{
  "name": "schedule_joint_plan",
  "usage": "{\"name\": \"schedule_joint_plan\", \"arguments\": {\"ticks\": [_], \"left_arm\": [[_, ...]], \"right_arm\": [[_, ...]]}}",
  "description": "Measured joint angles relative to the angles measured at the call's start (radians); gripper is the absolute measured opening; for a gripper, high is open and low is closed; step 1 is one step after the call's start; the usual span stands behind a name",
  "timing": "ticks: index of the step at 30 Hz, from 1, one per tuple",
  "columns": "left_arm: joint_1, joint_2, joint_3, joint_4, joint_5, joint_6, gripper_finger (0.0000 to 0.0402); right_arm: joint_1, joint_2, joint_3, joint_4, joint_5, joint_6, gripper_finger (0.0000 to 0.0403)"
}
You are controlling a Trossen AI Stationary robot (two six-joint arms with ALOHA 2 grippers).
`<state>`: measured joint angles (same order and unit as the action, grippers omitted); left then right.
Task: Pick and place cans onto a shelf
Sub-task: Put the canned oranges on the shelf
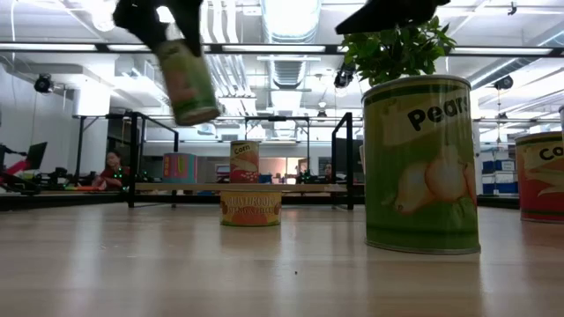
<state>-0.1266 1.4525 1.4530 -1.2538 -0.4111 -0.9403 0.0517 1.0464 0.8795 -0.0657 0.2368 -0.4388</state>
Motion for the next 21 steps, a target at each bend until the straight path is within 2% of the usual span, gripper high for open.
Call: {"name": "schedule_joint_plan", "arguments": {"ticks": [5, 12, 21], "left_arm": [[0.151, 0.0, 0.005, 0.121, 0.015, 0.185, 0.0309], [0.34, 0.037, 0.006, 0.223, 0.093, 0.356, 0.0309], [0.462, 0.19, 0.048, 0.242, 0.116, 0.506, 0.031]], "right_arm": [[0.0, -0.066, -0.002, -0.08, -0.001, 0.061, 0.0009], [0.0, -0.137, -0.043, -0.084, -0.002, 0.076, 0.0009], [0.0, -0.155, -0.056, -0.087, -0.005, 0.071, 0.0009]]}}
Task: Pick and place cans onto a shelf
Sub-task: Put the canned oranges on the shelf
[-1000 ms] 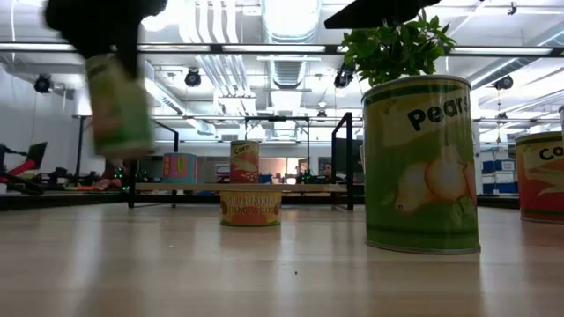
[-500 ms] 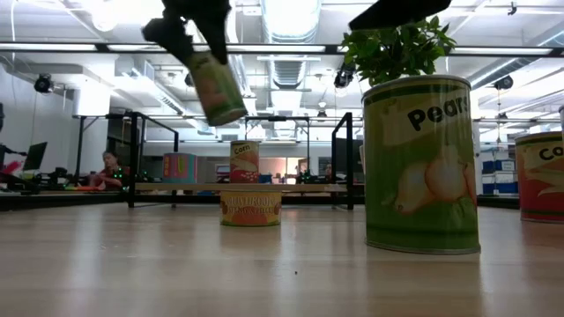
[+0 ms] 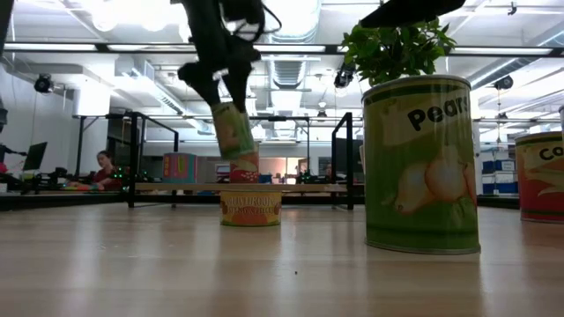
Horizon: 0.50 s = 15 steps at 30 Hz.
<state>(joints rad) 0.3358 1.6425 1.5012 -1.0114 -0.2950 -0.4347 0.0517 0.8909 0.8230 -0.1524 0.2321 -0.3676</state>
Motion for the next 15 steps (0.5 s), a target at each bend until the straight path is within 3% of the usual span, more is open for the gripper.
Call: {"name": "schedule_joint_plan", "arguments": {"ticks": [15], "left_arm": [[0.041, 0.119, 0.011, 0.065, -0.057, 0.06, 0.0324]], "right_arm": [[0.0, 0.0, -0.002, 0.0, 0.0, -0.009, 0.0009]]}}
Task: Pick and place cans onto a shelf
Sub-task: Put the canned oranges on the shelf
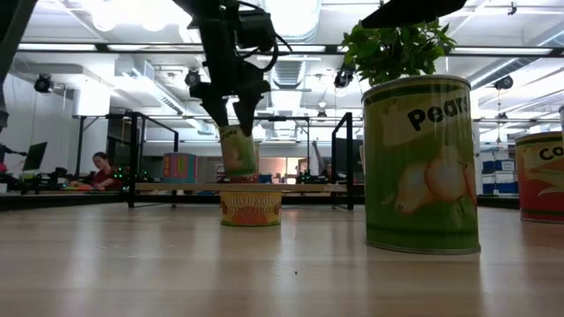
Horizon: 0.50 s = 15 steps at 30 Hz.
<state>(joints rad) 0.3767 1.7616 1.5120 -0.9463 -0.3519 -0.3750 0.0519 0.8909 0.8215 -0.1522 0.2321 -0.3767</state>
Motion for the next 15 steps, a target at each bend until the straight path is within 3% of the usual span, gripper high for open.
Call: {"name": "schedule_joint_plan", "arguments": {"ticks": [15], "left_arm": [[-0.008, -0.016, 0.0, 0.029, -0.003, 0.059, 0.0343]], "right_arm": [[0.0, 0.0, 0.0, 0.0, 0.001, 0.003, 0.0009]]}}
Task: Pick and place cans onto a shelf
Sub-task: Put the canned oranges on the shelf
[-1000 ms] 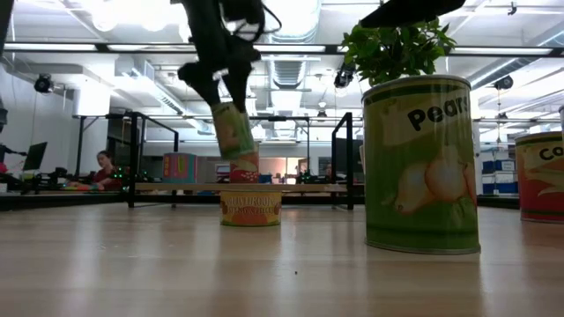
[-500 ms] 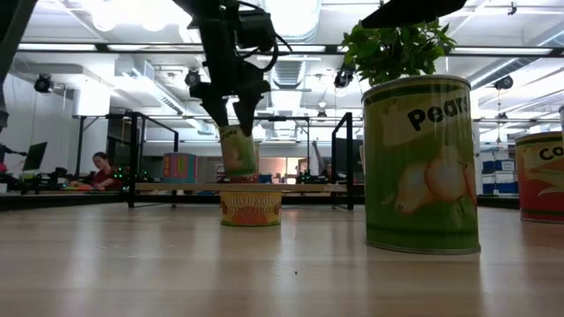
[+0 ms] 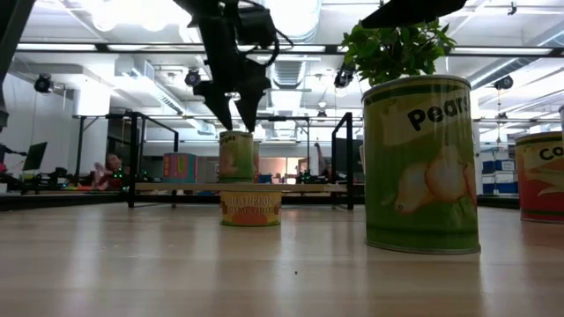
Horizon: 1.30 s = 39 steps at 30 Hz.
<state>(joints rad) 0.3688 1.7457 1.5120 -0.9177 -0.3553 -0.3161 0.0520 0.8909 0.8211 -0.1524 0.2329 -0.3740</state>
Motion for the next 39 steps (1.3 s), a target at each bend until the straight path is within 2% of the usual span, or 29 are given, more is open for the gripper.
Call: {"name": "schedule_joint_plan", "arguments": {"ticks": [5, 9, 12, 16, 19, 23, 26, 36, 39], "left_arm": [[-0.076, -0.07, -0.002, 0.014, -0.037, 0.074, 0.0343], [-0.197, -0.16, -0.051, 0.144, -0.057, 0.219, 0.0339], [-0.304, -0.253, -0.177, 0.355, -0.045, 0.349, 0.0328], [-0.435, -0.4, -0.425, 0.667, 0.01, 0.487, 0.0307], [-0.499, -0.503, -0.593, 0.856, 0.016, 0.549, 0.0286], [-0.503, -0.641, -0.75, 1.021, -0.019, 0.573, 0.0246], [-0.473, -0.74, -0.808, 1.047, -0.05, 0.587, 0.0204], [-0.367, -0.933, -0.856, 1.046, -0.058, 0.646, 0.0033], [-0.348, -0.97, -0.885, 1.04, -0.058, 0.646, 0.0006]], "right_arm": [[0.0, 0.001, -0.001, 0.0, 0.0, 0.002, 0.0009], [0.0, 0.001, -0.001, 0.001, 0.0, 0.01, 0.0009], [0.0, 0.002, -0.001, 0.013, 0.001, 0.024, 0.0009], [0.0, 0.002, -0.001, 0.038, 0.002, 0.064, 0.0009], [0.0, 0.02, -0.001, 0.078, 0.004, 0.101, 0.0009], [0.0, 0.087, 0.013, 0.124, 0.004, 0.116, 0.0009], [0.0, 0.16, 0.062, 0.127, 0.004, 0.124, 0.0009], [-0.035, 0.445, 0.306, 0.128, 0.004, 0.137, 0.0009], [-0.065, 0.543, 0.392, 0.129, 0.004, 0.128, 0.0009]]}}
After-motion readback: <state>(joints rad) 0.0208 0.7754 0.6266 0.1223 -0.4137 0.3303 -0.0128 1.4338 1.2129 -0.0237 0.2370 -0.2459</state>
